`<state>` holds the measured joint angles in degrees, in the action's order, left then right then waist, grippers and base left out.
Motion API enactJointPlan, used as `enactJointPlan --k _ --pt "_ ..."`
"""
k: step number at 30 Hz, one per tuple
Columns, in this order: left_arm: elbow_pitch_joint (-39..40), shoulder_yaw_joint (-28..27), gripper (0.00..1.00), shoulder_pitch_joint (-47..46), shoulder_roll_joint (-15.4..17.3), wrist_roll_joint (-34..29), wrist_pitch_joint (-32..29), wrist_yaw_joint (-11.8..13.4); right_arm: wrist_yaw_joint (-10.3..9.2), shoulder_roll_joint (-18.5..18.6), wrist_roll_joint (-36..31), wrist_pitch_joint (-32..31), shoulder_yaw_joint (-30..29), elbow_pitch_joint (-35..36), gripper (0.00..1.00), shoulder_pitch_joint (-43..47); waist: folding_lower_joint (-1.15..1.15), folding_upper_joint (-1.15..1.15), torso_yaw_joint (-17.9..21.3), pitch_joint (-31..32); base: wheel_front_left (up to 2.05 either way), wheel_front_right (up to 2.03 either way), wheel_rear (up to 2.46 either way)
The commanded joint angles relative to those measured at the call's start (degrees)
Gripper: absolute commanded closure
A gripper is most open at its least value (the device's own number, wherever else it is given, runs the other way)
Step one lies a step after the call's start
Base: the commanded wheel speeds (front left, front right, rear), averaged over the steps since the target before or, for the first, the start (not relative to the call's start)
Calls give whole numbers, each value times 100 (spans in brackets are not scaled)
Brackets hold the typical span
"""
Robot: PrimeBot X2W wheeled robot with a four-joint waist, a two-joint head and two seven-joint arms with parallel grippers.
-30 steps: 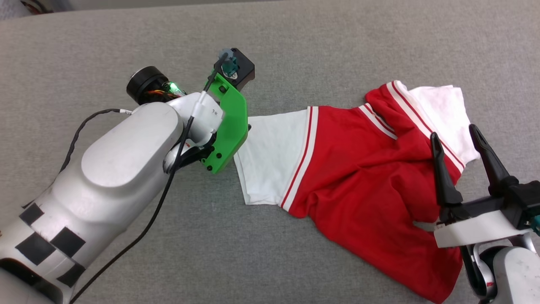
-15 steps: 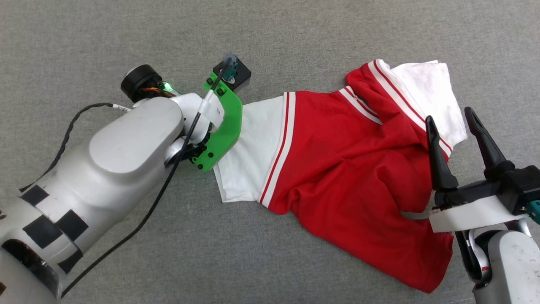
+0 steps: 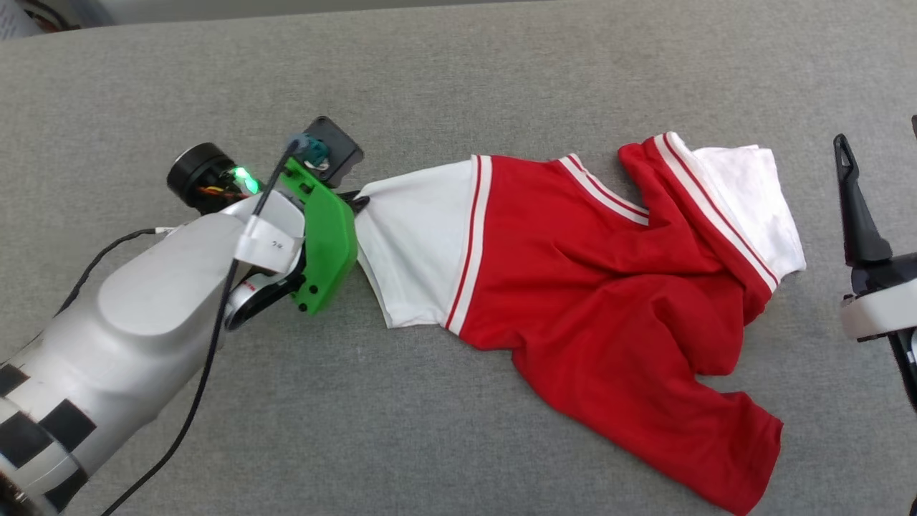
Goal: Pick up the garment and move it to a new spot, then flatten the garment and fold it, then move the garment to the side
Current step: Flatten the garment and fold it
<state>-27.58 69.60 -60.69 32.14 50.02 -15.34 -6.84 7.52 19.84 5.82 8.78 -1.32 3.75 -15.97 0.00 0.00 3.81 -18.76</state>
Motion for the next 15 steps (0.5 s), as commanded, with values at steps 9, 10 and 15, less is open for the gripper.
enactJointPlan --k 9,10,15 --pt "925 -517 100 786 1007 363 763 688 -3 1198 737 -1453 438 156 0 -681 0 0 -567 183 0 0 0" --pt "1066 -578 100 870 1115 410 830 785 -3 1355 864 -1658 507 113 0 -768 0 0 -613 170 0 0 0" --pt "1672 -805 100 1200 1503 559 1092 1232 -3 2052 1574 -2783 952 -150 0 -1082 0 0 -826 68 0 0 0"
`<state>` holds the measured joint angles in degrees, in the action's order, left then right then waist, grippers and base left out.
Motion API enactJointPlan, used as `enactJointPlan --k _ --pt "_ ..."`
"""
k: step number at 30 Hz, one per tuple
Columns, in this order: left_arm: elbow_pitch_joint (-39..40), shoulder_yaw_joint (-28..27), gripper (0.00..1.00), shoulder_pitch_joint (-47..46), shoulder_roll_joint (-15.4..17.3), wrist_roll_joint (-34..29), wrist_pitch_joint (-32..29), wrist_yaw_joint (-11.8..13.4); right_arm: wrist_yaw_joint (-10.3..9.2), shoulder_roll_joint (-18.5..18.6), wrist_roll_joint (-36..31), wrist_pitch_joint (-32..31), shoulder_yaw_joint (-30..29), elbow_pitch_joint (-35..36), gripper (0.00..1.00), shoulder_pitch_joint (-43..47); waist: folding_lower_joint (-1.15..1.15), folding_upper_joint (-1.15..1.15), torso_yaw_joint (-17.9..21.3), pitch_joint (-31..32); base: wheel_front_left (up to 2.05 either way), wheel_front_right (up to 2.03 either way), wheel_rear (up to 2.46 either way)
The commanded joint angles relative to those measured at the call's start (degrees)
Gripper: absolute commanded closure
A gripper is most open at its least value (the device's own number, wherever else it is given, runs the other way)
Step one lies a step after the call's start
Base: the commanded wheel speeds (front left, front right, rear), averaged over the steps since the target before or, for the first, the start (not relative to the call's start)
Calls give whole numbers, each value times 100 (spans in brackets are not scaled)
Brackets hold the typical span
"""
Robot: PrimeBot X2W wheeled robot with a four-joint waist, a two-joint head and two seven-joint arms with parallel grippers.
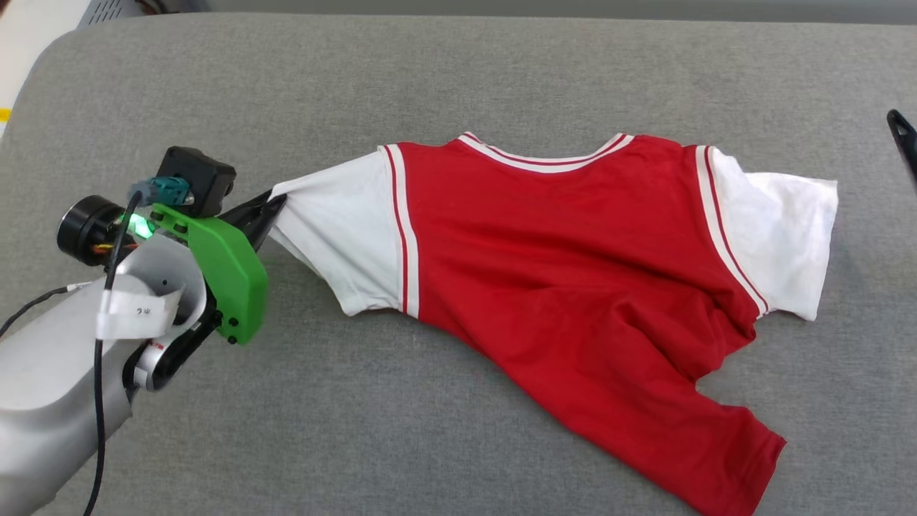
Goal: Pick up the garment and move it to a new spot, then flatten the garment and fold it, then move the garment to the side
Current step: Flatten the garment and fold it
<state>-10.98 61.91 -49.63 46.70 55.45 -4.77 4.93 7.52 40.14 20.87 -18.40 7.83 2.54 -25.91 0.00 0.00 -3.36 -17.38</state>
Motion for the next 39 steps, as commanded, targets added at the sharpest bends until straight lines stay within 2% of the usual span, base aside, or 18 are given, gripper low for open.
enactJointPlan --k 1,6,11,16,21,27,31,32,33,39 --pt "110 -65 100 142 95 37 68 123 -3 140 229 -304 142 -90 0 -141 0 0 -140 -99 0 0 0" --pt "600 -157 100 320 266 39 220 453 -3 671 1148 -1717 683 -467 0 -478 0 0 -272 -298 0 0 0" --pt "939 -194 100 308 292 -68 288 678 -3 762 1720 -2598 912 -903 0 -931 0 0 -381 -583 0 0 0" --pt "1137 -223 100 192 260 -204 316 818 -3 549 1914 -2887 1142 -1240 0 -1296 0 0 -450 -867 0 0 0" --pt "1253 -258 100 102 227 -288 364 901 -3 361 1825 -2911 1499 -1638 0 -1505 0 0 -472 -1115 0 0 0" --pt "1232 -253 100 38 141 -334 406 900 -3 236 1835 -2960 2035 -2276 0 -1361 0 0 -511 -1227 0 0 0" --pt "1173 -258 100 42 107 -317 451 881 -3 207 2001 -2731 2271 -2384 0 -1326 0 0 -484 -1197 0 0 0" --pt "1154 -258 100 50 107 -311 461 879 -3 198 2033 -2647 2305 -2392 47 -1336 0 0 -470 -1179 0 0 0" --pt "1133 -258 100 65 109 -303 474 878 -3 208 2027 -2505 2356 -2378 100 -1374 0 0 -452 -1155 0 0 0" --pt "1005 -275 100 116 73 -355 686 895 -3 268 1974 -1547 2434 -2422 100 -1616 0 0 -386 -886 0 0 0"
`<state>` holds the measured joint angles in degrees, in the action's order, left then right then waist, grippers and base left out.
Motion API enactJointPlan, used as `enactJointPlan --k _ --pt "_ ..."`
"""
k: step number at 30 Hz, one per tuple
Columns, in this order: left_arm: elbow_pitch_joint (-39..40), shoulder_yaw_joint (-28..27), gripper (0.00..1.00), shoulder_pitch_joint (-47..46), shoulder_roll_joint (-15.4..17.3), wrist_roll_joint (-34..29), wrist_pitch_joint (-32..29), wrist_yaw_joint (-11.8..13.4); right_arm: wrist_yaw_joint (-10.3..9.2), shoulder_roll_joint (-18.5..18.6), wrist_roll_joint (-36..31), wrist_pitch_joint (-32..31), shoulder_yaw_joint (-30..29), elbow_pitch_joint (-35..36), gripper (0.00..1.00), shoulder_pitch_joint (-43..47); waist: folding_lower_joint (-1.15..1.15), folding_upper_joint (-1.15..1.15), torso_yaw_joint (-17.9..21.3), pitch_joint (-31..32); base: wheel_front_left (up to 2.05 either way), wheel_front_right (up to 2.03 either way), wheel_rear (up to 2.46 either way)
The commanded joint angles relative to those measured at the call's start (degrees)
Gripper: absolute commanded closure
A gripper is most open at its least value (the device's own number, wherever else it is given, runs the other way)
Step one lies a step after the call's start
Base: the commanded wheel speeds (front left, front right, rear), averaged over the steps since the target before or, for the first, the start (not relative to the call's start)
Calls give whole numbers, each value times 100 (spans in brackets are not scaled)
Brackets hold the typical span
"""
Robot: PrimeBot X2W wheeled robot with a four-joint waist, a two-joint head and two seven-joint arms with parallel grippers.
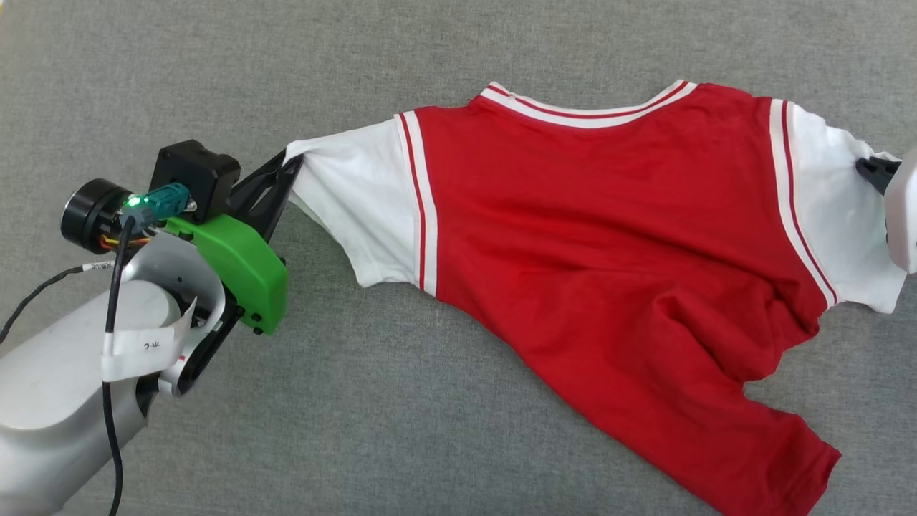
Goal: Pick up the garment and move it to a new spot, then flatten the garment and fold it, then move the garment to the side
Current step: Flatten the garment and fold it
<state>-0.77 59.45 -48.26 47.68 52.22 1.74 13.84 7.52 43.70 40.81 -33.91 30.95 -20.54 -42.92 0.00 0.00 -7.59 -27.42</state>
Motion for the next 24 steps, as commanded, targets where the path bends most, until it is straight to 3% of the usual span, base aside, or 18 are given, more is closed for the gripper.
enactJointPlan --k 1,7,11,17,24 --pt "-32 -29 100 -24 -22 -51 61 6 -3 -78 -35 181 98 -120 100 49 0 0 44 177 0 0 0" --pt "-31 -107 100 -45 15 -163 314 79 -3 30 -362 1392 -68 -15 100 -26 0 0 112 665 0 0 0" --pt "119 -238 100 -51 95 -197 520 191 -3 41 -520 1853 -253 266 100 82 0 0 202 964 0 0 0" --pt "441 -518 100 -299 252 -345 790 354 -3 122 -733 2081 -795 916 100 245 0 0 311 1297 0 0 0" --pt "630 -763 100 -948 244 -537 794 297 -3 30 -944 2014 -1639 1641 100 226 0 0 409 1538 0 0 0"
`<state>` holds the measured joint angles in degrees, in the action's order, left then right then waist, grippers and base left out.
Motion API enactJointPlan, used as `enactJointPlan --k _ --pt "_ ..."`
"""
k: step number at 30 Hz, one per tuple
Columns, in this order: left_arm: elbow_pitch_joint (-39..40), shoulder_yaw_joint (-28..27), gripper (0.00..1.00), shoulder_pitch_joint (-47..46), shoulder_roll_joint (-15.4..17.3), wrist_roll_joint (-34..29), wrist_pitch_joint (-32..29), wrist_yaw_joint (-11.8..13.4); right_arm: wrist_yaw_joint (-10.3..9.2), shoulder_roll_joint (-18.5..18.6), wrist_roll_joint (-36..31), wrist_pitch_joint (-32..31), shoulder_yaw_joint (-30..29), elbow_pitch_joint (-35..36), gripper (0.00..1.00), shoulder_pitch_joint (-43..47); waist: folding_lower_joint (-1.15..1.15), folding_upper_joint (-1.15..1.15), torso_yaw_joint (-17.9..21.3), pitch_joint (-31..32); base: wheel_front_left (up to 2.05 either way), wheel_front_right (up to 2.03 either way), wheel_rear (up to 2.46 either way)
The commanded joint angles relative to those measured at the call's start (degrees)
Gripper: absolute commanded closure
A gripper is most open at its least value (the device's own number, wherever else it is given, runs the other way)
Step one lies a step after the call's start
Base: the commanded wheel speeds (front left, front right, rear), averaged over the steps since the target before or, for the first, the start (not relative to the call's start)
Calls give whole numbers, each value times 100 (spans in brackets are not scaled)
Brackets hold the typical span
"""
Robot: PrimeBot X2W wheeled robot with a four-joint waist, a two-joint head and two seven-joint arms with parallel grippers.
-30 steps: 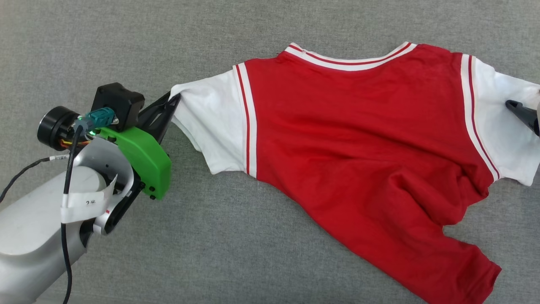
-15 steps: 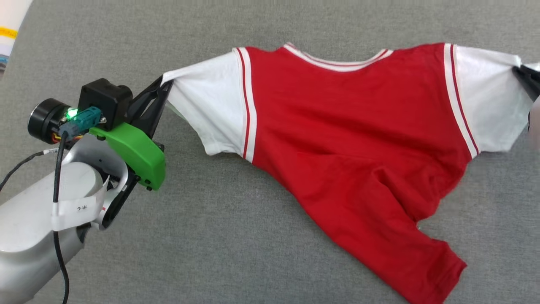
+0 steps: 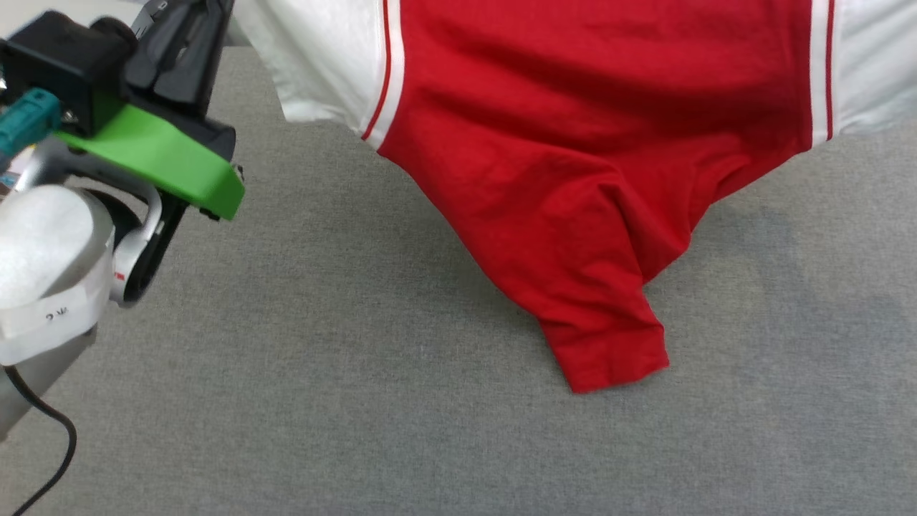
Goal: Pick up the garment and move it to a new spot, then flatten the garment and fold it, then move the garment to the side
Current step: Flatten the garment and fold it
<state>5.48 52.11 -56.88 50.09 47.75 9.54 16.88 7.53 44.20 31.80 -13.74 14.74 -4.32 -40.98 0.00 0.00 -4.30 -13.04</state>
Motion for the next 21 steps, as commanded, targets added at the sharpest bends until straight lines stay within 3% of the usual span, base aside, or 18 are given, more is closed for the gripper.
enactJointPlan --k 1,10,16,21 --pt "10 -58 100 -212 -25 -113 -4 -44 -4 -39 -84 -32 -136 107 100 11 0 0 91 124 0 0 0" --pt "-257 -189 100 -1331 -420 -292 -261 -398 -4 -203 -348 -242 -617 556 100 -446 0 0 160 104 0 0 0" --pt "-668 -311 100 -2065 -763 -268 -391 -640 -4 -196 -461 -419 -413 456 100 -1129 0 0 204 -250 0 0 0" --pt "-1242 -370 100 -2824 -1061 -349 -488 -905 -4 -182 -632 -483 -72 -30 100 -2097 0 0 251 -749 0 0 0"
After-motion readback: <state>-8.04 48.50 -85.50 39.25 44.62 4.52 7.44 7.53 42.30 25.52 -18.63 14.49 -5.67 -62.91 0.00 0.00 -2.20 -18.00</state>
